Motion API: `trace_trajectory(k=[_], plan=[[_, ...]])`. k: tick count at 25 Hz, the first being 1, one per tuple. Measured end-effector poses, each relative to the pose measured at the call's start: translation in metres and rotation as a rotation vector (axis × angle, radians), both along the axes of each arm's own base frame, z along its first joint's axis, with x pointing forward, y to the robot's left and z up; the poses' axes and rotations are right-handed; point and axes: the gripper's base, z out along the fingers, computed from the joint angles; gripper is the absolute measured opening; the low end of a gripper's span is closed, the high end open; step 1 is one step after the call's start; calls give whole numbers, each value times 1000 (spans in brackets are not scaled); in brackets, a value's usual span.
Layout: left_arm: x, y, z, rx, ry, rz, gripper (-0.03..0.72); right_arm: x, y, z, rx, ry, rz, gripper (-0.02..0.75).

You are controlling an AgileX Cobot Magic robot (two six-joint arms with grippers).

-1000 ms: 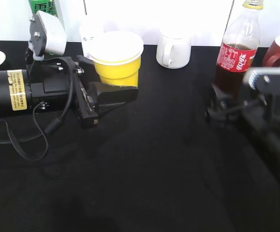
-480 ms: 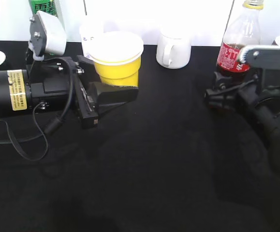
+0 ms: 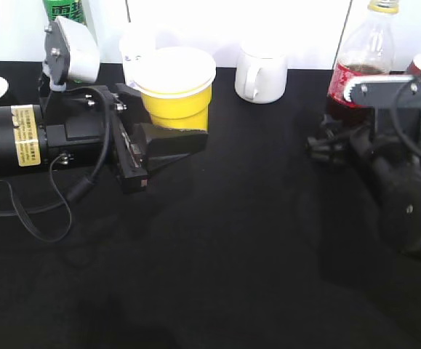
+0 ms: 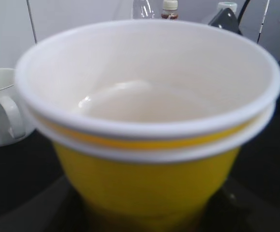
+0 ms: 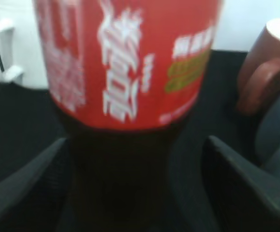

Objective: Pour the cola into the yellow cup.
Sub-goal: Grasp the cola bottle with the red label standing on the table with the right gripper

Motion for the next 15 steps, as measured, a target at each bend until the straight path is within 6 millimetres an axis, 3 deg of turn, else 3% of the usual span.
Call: trace_trajectory(k=[4, 9, 15], plan=[[0, 0, 0, -1, 0, -1, 449, 10, 6, 9, 17, -43, 14, 615], [0, 0, 0, -1, 0, -1, 449, 24, -7, 14, 6, -74, 2, 597], [0, 0, 0, -1, 0, -1, 449, 31, 0, 17, -6, -98, 49, 596]])
